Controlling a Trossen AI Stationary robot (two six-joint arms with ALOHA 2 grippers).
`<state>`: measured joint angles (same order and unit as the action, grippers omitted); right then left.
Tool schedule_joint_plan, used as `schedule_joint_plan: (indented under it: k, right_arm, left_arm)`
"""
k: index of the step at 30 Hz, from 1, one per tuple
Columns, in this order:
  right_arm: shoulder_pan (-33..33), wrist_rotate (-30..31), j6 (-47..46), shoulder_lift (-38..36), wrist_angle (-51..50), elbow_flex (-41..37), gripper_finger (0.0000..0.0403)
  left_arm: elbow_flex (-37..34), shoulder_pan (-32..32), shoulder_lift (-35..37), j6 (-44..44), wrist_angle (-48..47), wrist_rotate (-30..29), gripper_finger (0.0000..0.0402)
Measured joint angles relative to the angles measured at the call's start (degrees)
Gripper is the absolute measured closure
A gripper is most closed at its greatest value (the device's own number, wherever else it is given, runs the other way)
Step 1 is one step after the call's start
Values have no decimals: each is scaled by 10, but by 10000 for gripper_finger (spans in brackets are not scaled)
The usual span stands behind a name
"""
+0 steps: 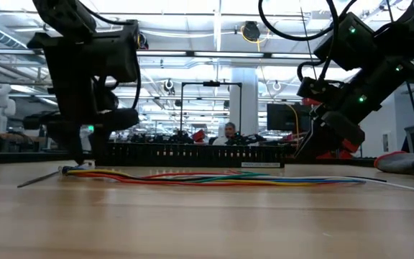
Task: Ziptie cables
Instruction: Wrap the cable wires with the black zip tie
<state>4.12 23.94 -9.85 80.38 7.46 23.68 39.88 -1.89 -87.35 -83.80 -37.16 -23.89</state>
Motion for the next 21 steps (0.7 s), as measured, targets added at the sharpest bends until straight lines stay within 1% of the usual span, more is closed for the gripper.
schedule_joint_plan:
  k: [5, 8, 11, 17, 21]
  right_arm:
    - [0, 0, 0, 0, 0, 0, 291]
    - [0, 0, 0, 0, 0, 0, 291]
    - [0, 0, 0, 0, 0, 0, 291]
    - [0, 0, 0, 0, 0, 0, 291]
    - [0, 0, 0, 0, 0, 0, 291]
  left_arm:
    - [0, 0, -1, 6, 3, 4, 215]
    - [0, 0, -9, 7, 3, 4, 228]
    - [1, -1, -17, 8, 3, 2, 257]
    - [2, -6, -21, 18, 8, 0, 328]
    - [4, -21, -19, 17, 4, 14, 367]
